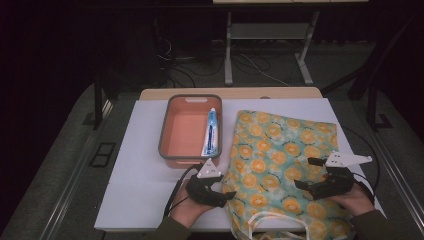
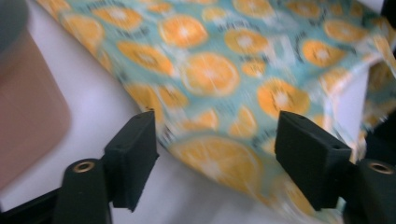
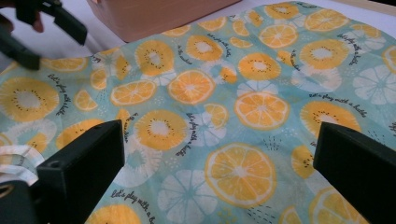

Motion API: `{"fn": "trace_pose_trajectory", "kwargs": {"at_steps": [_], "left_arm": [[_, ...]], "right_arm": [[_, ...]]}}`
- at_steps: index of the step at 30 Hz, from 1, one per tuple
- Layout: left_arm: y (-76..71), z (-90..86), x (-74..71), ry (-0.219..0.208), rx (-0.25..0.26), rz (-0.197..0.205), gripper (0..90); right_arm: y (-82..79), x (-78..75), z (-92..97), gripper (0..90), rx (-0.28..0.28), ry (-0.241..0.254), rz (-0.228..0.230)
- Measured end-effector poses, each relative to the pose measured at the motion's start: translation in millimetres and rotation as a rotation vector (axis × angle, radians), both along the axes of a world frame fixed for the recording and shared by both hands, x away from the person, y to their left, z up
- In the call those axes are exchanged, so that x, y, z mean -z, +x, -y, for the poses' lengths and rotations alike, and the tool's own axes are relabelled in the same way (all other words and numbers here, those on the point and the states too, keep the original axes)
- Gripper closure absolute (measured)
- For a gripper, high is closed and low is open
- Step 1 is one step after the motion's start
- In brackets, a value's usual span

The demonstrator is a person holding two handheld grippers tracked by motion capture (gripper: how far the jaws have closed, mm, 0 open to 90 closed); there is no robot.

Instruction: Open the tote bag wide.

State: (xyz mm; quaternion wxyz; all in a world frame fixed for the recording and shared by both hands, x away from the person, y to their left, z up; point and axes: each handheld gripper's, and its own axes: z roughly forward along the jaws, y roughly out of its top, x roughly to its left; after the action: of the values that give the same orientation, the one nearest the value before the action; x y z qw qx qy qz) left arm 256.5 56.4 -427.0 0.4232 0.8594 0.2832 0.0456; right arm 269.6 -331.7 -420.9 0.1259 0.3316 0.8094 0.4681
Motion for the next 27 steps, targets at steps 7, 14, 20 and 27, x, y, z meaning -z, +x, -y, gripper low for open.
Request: {"fn": "trace_pose_trajectory", "kwargs": {"at_steps": [7,14,20,27], "left_arm": [[-11.2,9.0,13.3,0.086,0.072,-0.061,39.6],[-6.5,14.1,16.4,0.154,0.110,0.001,87.7],[14.0,25.2,9.1,0.148,0.055,0.096,88.7],[43.6,40.9,7.1,0.110,-0.011,0.148,88.4]], "right_arm": [[-0.4,-0.1,-0.4,1.9,0.001,-0.002,0.003],[0.0,0.2,-0.7,1.9,-0.002,-0.004,0.001],[-0.3,0.4,-1.8,1.9,-0.006,-0.006,-0.002],[-0.8,1.8,-5.0,1.9,-0.017,-0.014,-0.007]]}}
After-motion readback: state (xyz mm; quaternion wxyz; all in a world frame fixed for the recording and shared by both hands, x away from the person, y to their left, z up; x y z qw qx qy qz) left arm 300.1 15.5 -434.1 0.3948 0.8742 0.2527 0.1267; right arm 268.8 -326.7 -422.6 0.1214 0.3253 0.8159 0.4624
